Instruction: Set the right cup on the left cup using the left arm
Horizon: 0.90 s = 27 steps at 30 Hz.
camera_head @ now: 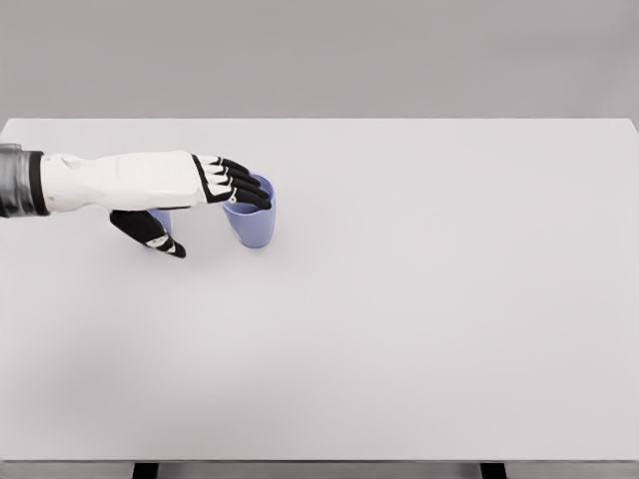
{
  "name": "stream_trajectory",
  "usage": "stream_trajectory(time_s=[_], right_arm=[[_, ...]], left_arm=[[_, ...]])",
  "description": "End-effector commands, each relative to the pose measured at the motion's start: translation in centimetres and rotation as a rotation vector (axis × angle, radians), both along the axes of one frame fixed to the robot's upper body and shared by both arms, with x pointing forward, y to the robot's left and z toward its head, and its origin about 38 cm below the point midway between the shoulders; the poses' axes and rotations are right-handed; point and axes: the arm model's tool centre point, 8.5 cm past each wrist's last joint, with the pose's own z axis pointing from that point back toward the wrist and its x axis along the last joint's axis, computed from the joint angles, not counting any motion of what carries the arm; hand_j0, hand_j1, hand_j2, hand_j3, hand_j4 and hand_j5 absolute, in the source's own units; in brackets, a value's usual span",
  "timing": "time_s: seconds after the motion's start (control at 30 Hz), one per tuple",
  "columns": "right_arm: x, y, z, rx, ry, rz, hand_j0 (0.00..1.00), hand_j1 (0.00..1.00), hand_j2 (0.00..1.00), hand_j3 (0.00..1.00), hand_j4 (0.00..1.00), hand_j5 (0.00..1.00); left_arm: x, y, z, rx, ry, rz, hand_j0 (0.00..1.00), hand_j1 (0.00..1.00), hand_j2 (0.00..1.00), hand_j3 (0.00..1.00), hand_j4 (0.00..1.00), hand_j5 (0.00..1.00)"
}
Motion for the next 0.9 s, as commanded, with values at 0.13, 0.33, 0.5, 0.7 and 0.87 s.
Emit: stream_trajectory(time_s=[0.13,0.33,0.5,0.7,0.87], right_arm=[[-1.7,0.0,0.1,-0.001,0.032,-0.002,1.0,1.0,1.0,1.0,1.0,1.0],[-1.7,0.0,0.1,-0.001,0.03,-0.001,1.0,1.0,1.0,1.0,1.0,1.0],[-1.7,0.0,0.1,-0.001,0.032,-0.003,1.0,1.0,1.0,1.0,1.0,1.0],[-1.7,0.0,0.1,-0.001,0.032,-0.005,1.0,1.0,1.0,1.0,1.0,1.0],[-1.7,0.0,0.1,-0.001,0.032,-0.005,1.0,1.0,1.0,1.0,1.0,1.0]], left_arm=[[0.5,-0.3,1.8,0.014,-0.059,-0.006,1.0,1.0,1.0,1.0,1.0,1.0],[1.1,-2.0,2.3,-0.003,-0.081,-0.035,1.0,1.0,1.0,1.0,1.0,1.0],[2.7,-1.7,1.6,0.002,-0.084,0.006,1.0,1.0,1.0,1.0,1.0,1.0],[2.8,-2.7,0.7,0.055,0.001,-0.035,1.0,1.0,1.0,1.0,1.0,1.0],[3.7,-3.3,-0.1,0.044,0.045,-0.03,1.0,1.0,1.0,1.0,1.0,1.0]])
